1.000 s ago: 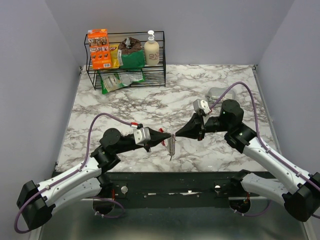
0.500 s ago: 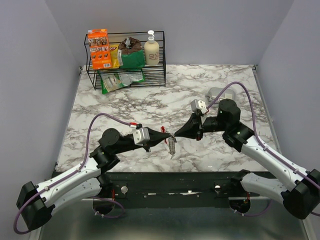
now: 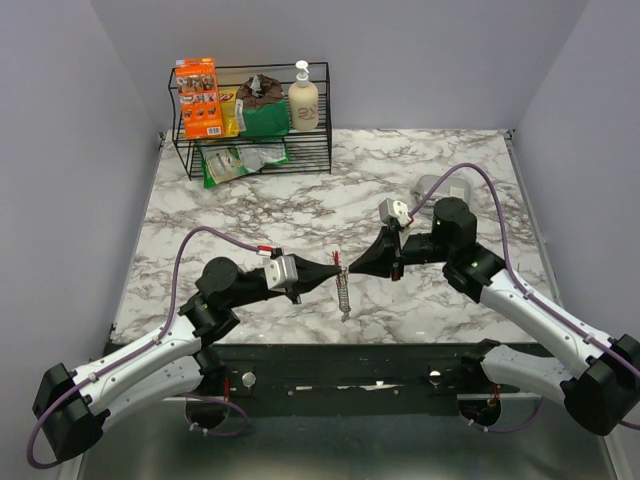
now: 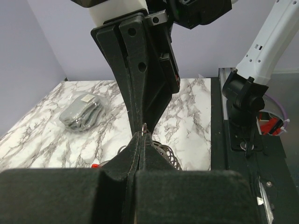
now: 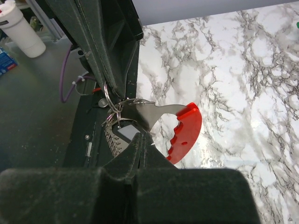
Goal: Put the keys on the keyring
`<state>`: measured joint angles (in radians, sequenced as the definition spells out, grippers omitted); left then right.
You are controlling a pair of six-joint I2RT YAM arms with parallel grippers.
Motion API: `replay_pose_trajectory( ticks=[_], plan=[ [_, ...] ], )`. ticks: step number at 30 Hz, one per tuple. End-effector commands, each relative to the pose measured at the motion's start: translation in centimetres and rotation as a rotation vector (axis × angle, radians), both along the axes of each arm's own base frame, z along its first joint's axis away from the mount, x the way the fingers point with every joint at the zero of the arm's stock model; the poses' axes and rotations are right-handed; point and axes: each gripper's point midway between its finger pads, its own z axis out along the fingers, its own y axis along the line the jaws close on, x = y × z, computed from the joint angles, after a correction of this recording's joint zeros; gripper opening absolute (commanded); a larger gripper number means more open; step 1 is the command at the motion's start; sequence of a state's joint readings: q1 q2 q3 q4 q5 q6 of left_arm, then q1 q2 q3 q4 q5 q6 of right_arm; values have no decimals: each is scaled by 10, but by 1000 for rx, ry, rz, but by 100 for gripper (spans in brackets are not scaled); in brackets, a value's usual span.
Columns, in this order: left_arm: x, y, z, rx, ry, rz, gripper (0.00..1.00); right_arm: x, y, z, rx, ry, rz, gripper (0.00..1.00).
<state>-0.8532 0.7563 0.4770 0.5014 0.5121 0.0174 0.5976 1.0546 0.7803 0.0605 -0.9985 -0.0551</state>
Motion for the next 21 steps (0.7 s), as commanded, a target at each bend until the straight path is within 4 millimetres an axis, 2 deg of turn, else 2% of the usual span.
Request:
replay_pose_trajectory(
  ticks=[1,5,6,8,12,15,21],
  plan=[
    [-6,1,28,-63,-69,-21,0,2,-5,3,5,-47,-49,9],
    [-6,1,27,-53,-62,-20,0,-1,-11,14,28,-99,-79,27],
    [-7,2,27,-54,-66,-23,0,-3,-12,16,33,-107,-79,35],
    [-7,1,27,-51,-62,-25,0,-8,-14,24,52,-127,-66,43],
    [-8,0,27,-53,-57,-34,0,-14,-13,35,79,-134,-35,68],
    [-8,-1,27,-54,-54,-40,0,-16,-10,42,106,-120,-11,73],
    [-9,-4,28,-55,-48,-54,0,-20,-2,49,156,-68,48,71]
  ],
)
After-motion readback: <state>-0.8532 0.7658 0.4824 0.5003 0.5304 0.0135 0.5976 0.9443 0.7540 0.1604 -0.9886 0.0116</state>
